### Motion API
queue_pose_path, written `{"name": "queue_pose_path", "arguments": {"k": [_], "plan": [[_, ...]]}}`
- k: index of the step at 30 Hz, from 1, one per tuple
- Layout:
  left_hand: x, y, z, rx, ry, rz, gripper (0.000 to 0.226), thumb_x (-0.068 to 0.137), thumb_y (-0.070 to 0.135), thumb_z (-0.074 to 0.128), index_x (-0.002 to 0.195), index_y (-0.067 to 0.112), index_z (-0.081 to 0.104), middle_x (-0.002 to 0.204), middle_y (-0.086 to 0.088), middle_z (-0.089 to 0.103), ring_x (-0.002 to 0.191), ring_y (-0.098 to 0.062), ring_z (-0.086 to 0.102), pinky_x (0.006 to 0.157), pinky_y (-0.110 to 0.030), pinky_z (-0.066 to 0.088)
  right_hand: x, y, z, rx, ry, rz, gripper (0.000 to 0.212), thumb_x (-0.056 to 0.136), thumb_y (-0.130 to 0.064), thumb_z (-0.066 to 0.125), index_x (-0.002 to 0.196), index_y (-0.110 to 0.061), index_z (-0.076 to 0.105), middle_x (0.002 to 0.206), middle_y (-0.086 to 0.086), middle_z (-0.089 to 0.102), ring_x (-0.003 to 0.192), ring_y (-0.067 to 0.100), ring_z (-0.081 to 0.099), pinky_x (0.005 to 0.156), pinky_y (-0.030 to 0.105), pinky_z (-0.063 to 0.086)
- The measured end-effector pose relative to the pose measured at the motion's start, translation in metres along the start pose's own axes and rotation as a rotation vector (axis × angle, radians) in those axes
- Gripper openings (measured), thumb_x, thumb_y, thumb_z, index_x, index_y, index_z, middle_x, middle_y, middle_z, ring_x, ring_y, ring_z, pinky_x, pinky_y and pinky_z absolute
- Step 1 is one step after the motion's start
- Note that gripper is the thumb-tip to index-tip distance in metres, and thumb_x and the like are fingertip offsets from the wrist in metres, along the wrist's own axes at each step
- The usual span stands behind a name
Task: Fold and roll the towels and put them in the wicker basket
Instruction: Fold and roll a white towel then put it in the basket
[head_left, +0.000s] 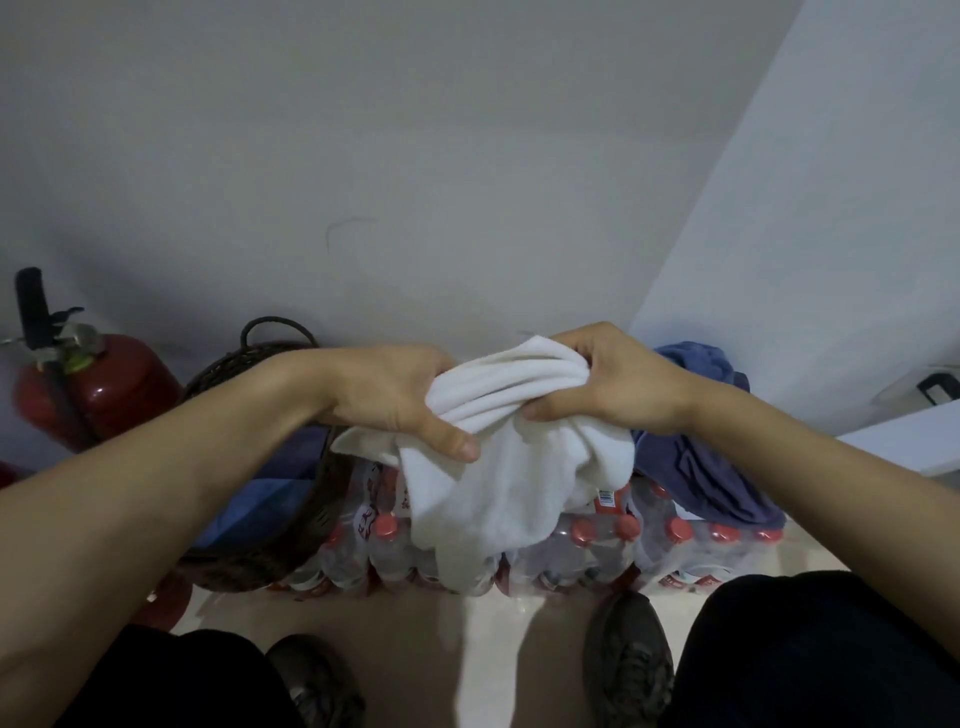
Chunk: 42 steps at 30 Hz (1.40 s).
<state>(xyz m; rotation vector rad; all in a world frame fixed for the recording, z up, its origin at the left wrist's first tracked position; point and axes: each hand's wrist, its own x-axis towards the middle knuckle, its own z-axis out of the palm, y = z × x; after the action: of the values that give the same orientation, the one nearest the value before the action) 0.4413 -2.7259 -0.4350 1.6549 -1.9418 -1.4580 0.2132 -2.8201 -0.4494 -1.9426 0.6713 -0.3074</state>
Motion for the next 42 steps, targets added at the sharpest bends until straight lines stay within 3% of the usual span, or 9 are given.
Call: {"name": "queue_pose_path", "arguments": {"k": [5, 9, 15, 17, 22, 29, 35, 39, 42], "plan": [[-0.002, -0.021, -0.003, 0.05, -0.023, -0.142, 0.03, 0.075, 0.042, 0.078, 0.095, 0.021, 0.074, 0.094, 0.005, 0.076, 0.089, -0.016, 0.072, 0.082, -0.028, 0.056, -0.006, 0.018, -0.013, 0.047, -0.032, 0.181, 0.019, 0.083, -0.008, 0.072, 0.101, -0.017, 0.072, 0.101, 0.003, 0.075, 0.093, 0.021, 0.072, 0.082, 0.037, 0.058], [0.003, -0.033, 0.009, -0.327, 0.083, -0.089, 0.019, 0.084, 0.03, 0.069, 0.094, 0.014, 0.073, 0.095, -0.007, 0.074, 0.083, -0.02, 0.069, 0.071, -0.027, 0.056, -0.01, 0.032, -0.013, 0.007, -0.115, 0.378, 0.024, 0.083, -0.018, 0.072, 0.106, -0.012, 0.07, 0.103, 0.004, 0.076, 0.094, 0.025, 0.073, 0.091, 0.049, 0.056], [0.016, -0.031, 0.021, -0.767, 0.063, 0.006, 0.038, 0.085, 0.024, 0.061, 0.117, 0.004, 0.063, 0.119, -0.016, 0.068, 0.107, -0.028, 0.067, 0.087, -0.036, 0.057, -0.014, 0.039, -0.006, 0.266, -0.352, 0.624, 0.038, 0.082, -0.017, 0.073, 0.118, -0.005, 0.067, 0.118, 0.016, 0.07, 0.111, 0.034, 0.066, 0.102, 0.052, 0.048], [0.015, -0.033, 0.019, -0.706, 0.035, -0.03, 0.037, 0.087, 0.025, 0.062, 0.117, 0.004, 0.064, 0.119, -0.015, 0.068, 0.11, -0.028, 0.065, 0.09, -0.036, 0.055, -0.017, 0.038, -0.007, 0.317, -0.481, 0.633, 0.03, 0.084, -0.015, 0.074, 0.113, -0.01, 0.072, 0.12, 0.016, 0.069, 0.112, 0.032, 0.066, 0.096, 0.046, 0.053], [0.017, -0.055, 0.02, 0.037, 0.032, -0.216, 0.038, 0.081, 0.043, 0.073, 0.108, 0.017, 0.069, 0.106, 0.003, 0.073, 0.103, -0.019, 0.068, 0.096, -0.036, 0.052, -0.019, 0.043, -0.004, 0.257, -0.493, 0.675, 0.036, 0.085, -0.013, 0.075, 0.12, -0.009, 0.067, 0.119, 0.011, 0.071, 0.11, 0.029, 0.068, 0.096, 0.048, 0.053], [0.037, -0.087, 0.016, -0.02, 0.071, -0.385, 0.049, 0.065, 0.06, 0.077, 0.096, 0.023, 0.066, 0.102, -0.002, 0.068, 0.09, -0.019, 0.066, 0.075, -0.031, 0.057, -0.019, 0.074, 0.007, 0.214, -0.492, 0.758, 0.04, 0.083, -0.008, 0.076, 0.121, -0.007, 0.065, 0.114, 0.01, 0.073, 0.104, 0.027, 0.07, 0.09, 0.044, 0.057], [0.071, -0.131, 0.012, -0.001, 0.153, -0.45, 0.048, 0.073, 0.066, 0.066, 0.094, 0.022, 0.066, 0.102, -0.002, 0.063, 0.093, -0.022, 0.064, 0.073, -0.034, 0.058, 0.001, 0.115, 0.026, 0.086, -0.319, 0.776, 0.048, 0.073, -0.035, 0.085, 0.112, -0.016, 0.065, 0.1, 0.0, 0.076, 0.088, 0.018, 0.074, 0.077, 0.032, 0.06], [0.098, -0.151, 0.006, 0.046, 0.222, -0.433, 0.037, 0.083, 0.047, 0.069, 0.096, 0.012, 0.066, 0.098, -0.007, 0.063, 0.089, -0.024, 0.065, 0.071, -0.038, 0.06, 0.026, 0.141, 0.023, 0.307, -0.25, 0.787, 0.052, 0.08, -0.047, 0.076, 0.116, -0.011, 0.065, 0.1, 0.006, 0.076, 0.09, 0.022, 0.074, 0.074, 0.033, 0.059], [0.116, -0.162, -0.003, 0.148, 0.261, -0.45, 0.026, 0.085, 0.034, 0.072, 0.093, 0.01, 0.065, 0.096, -0.008, 0.065, 0.085, -0.023, 0.063, 0.068, -0.031, 0.053, 0.05, 0.163, 0.021, 0.355, 0.021, 0.739, 0.046, 0.085, -0.038, 0.074, 0.117, -0.006, 0.064, 0.099, 0.008, 0.076, 0.087, 0.024, 0.074, 0.076, 0.034, 0.06]]}}
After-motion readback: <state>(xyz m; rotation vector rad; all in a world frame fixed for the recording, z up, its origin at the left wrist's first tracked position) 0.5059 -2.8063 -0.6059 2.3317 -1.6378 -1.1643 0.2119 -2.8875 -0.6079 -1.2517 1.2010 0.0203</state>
